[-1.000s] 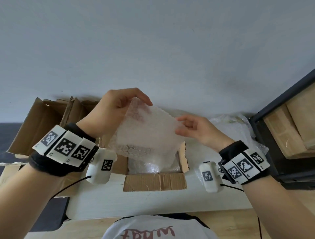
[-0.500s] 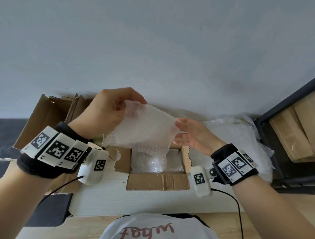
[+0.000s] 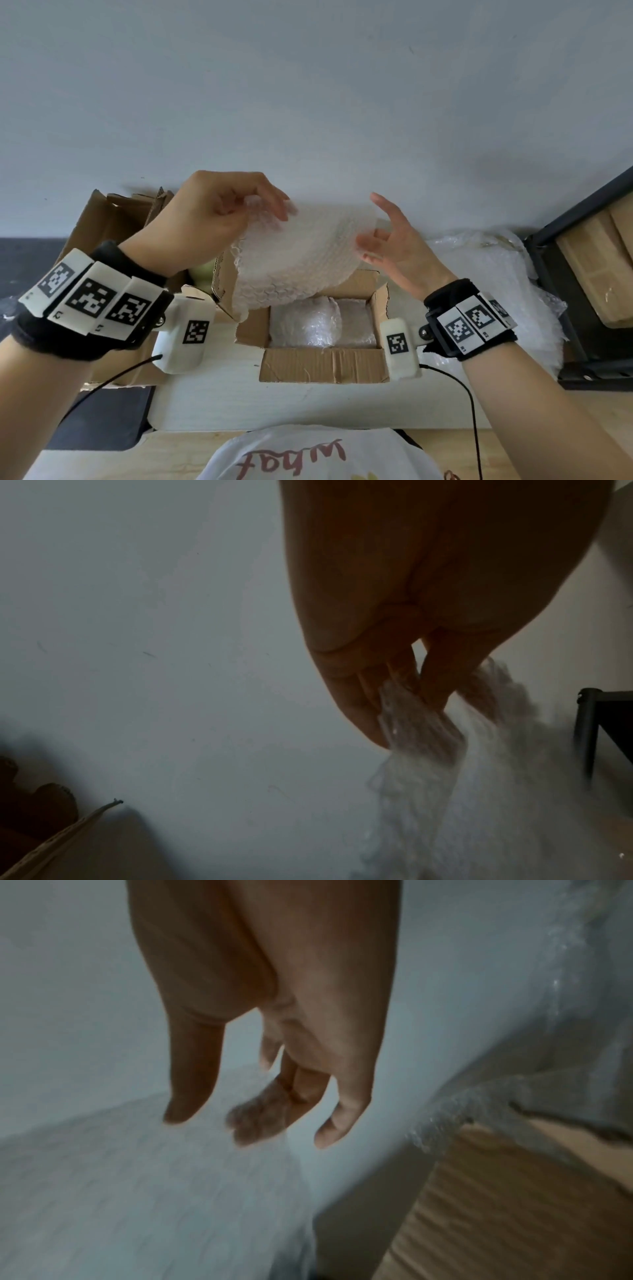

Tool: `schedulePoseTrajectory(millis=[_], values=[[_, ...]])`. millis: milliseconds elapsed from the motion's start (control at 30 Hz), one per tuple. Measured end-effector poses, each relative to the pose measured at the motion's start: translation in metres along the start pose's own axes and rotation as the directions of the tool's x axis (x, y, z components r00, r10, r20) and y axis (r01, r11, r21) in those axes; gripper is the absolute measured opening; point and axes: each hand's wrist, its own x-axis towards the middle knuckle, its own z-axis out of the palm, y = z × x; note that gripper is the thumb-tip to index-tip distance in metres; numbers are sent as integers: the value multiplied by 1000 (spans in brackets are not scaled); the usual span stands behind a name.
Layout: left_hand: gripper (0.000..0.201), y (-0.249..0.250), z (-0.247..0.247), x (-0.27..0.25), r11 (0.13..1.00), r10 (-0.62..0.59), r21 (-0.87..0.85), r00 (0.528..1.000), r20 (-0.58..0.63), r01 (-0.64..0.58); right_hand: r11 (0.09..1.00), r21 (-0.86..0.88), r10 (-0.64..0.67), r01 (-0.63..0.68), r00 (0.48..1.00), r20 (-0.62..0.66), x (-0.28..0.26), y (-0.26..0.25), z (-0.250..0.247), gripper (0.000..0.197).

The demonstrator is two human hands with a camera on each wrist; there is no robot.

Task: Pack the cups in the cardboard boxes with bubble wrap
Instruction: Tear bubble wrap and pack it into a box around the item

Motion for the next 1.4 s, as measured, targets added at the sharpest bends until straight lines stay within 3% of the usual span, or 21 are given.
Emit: schedulePoseTrajectory(millis=[67, 133, 267, 400, 433, 500, 600, 667, 767, 867, 1000, 1067, 1133, 1233, 1333, 1400], values=[[51, -1, -2, -1, 1000, -17, -24, 998, 55, 18, 998, -53, -22, 27, 997, 77, 1, -7, -9, 84], [48, 0, -1, -1, 998, -40, -49, 994, 105, 45, 994, -103, -12, 21, 996, 86, 3, -14, -15, 68], [36, -2, -3, -2, 990, -101, -87, 985, 138, 113, 947, -316, -87, 63, 994, -62, 5, -19, -20, 24], [12, -18, 5, -8, 984, -108, 145, 994, 31, 103, 771, -621, -273, 142, 954, -120, -8, -17, -18, 14], [18, -25, 8, -11, 978, -115, 177, 993, -10, 115, 710, -678, -361, 189, 925, -121, -15, -16, -15, 12], [28, -39, 13, -21, 974, -115, 190, 992, -60, 125, 521, -794, -577, 314, 815, -56, -30, -12, -8, 9], [19, -63, 26, -43, 928, 80, 363, 996, 33, -86, 112, -918, -727, 380, 661, 185, -50, 7, 3, 10], [9, -77, 40, -58, 858, 139, 477, 980, 142, -190, -124, -918, -679, 376, 643, 355, -58, 27, 9, 14], [19, -99, 59, -75, 785, 95, 567, 954, 284, -247, -297, -860, -467, 414, 723, 509, -63, 55, 13, 5], [21, -116, 76, -82, 726, 95, 605, 919, 382, -326, -275, -844, -256, 461, 811, 526, -62, 75, 16, 17], [34, -128, 91, -81, 713, 13, 627, 900, 436, -314, -211, -913, -75, 348, 926, 370, -57, 89, 22, 31], [34, -130, 96, -78, 694, -34, 642, 877, 480, -325, -254, -923, 21, 288, 956, 292, -53, 88, 27, 27], [32, -129, 100, -76, 661, -81, 670, 855, 513, -339, -275, -911, 177, 306, 948, 265, -48, 92, 27, 30], [35, -125, 99, -76, 645, -99, 699, 874, 477, -308, -208, -940, 204, 271, 952, 229, -50, 85, 27, 33], [46, -123, 101, -74, 696, -111, 691, 921, 374, -197, 26, -978, 76, 208, 975, 210, -49, 73, 27, 35], [48, -123, 108, -68, 720, -125, 673, 922, 365, -169, 123, -977, 31, 174, 983, 179, -44, 70, 29, 40]])
